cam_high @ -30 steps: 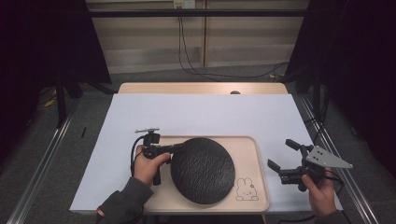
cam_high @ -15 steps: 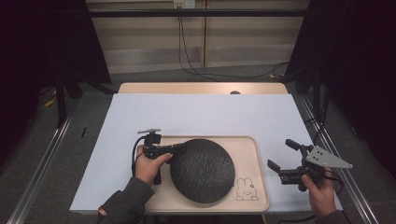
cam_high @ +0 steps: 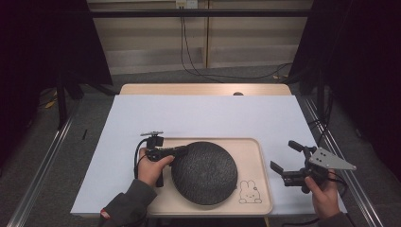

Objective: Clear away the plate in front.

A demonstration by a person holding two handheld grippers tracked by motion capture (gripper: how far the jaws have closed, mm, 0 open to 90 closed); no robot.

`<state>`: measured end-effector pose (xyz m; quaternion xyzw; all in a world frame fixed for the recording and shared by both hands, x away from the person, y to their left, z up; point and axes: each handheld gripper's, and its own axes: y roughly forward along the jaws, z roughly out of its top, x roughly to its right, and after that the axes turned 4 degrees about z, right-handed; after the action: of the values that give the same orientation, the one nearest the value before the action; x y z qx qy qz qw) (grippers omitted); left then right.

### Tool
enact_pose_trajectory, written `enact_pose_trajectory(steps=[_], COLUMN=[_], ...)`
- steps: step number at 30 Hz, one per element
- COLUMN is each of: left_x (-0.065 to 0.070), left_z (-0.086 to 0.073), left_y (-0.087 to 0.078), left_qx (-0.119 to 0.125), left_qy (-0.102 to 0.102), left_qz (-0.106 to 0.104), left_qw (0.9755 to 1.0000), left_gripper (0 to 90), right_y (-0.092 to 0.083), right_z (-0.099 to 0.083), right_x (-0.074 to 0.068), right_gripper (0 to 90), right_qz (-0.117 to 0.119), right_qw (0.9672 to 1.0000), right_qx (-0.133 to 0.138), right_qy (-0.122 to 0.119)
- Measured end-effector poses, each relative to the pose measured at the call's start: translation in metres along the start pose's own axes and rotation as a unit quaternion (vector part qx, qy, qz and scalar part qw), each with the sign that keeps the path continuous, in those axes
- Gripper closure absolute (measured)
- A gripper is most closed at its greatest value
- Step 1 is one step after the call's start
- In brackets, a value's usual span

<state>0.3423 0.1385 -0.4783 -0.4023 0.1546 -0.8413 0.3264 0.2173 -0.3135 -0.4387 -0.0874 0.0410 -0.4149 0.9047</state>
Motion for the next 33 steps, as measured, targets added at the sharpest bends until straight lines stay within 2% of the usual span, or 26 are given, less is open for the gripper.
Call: enact_pose_trajectory(steps=[2,3,4,6,7,8,10,11,13,14,15,17,18,19,21,23,25,28,33], left_x=[0.000,0.001,0.000,0.001,0.000,-0.001,-0.002,-0.003,-0.003,-0.002,-0.002,0.000,0.001,0.003,0.008,0.011,0.012,0.012,0.011], left_z=[-0.001,-0.002,-0.003,-0.005,-0.005,-0.006,-0.007,-0.008,-0.009,-0.009,-0.008,-0.005,-0.004,-0.001,0.002,0.003,0.004,0.005,0.009], left_y=[0.001,0.000,-0.001,-0.001,-0.001,-0.001,-0.001,-0.002,-0.003,-0.003,-0.005,-0.008,-0.010,-0.014,-0.018,-0.022,-0.025,-0.030,-0.042], left_qx=[0.003,0.007,0.002,0.005,0.001,0.003,-0.002,-0.011,-0.007,0.003,0.008,0.020,0.028,0.031,0.039,0.048,0.051,0.052,0.074], left_qy=[-0.006,-0.005,0.004,0.006,0.012,0.006,0.009,0.015,0.028,0.022,0.016,0.025,0.024,0.035,0.046,0.054,0.073,0.088,0.109], left_qz=[0.003,0.008,0.009,0.015,0.018,0.019,0.024,0.031,0.043,0.039,0.034,0.031,0.019,0.010,0.006,0.001,0.012,0.021,0.023], left_qw=[1.0000,0.9999,0.9999,0.9999,0.9998,0.9998,0.9997,0.9993,0.9987,0.9990,0.9993,0.9990,0.9991,0.9989,0.9982,0.9974,0.9959,0.9946,0.9910], left_gripper=[78.1,77.9,77.6,77.1,76.9,76.6,76.0,75.7,75.2,74.2,71.6,68.9,67.2,66.4,63.5,56.1,51.0,43.4,30.4], right_y=[0.001,0.002,0.003,0.004,0.005,0.006,0.007,0.008,0.008,0.008,0.008,0.008,0.008,0.008,0.008,0.009,0.009,0.009,0.009], right_z=[0.000,0.000,0.000,0.001,0.001,0.001,0.001,0.001,0.001,0.001,0.001,0.001,0.001,0.000,0.000,0.000,-0.001,-0.001,-0.001], right_x=[0.000,0.000,0.000,0.000,0.000,0.000,0.001,0.001,0.001,0.001,0.001,0.001,0.001,0.001,0.000,0.001,0.001,0.001,0.001], right_gripper=[0.3,0.4,0.4,0.4,0.4,0.4,0.5,0.5,0.5,0.5,0.5,0.5,0.5,0.5,0.5,0.5,0.5,0.5,0.5], right_qz=[0.002,0.002,0.003,0.004,0.005,0.005,0.008,0.007,0.007,0.008,0.007,0.007,0.008,0.009,0.007,0.005,0.008,0.006,0.001], right_qw=[1.0000,1.0000,1.0000,1.0000,1.0000,1.0000,1.0000,1.0000,1.0000,1.0000,1.0000,1.0000,0.9999,0.9999,0.9999,0.9998,0.9997,0.9997,0.9995], right_qx=[0.001,0.001,0.001,0.000,0.001,-0.001,-0.001,-0.001,-0.003,-0.003,-0.003,-0.004,-0.006,-0.005,-0.010,-0.014,-0.017,-0.018,-0.022], right_qy=[0.004,0.004,0.004,0.007,0.003,0.003,-0.001,-0.001,-0.002,-0.003,-0.003,-0.003,-0.004,-0.004,-0.004,-0.012,-0.016,-0.018,-0.021])
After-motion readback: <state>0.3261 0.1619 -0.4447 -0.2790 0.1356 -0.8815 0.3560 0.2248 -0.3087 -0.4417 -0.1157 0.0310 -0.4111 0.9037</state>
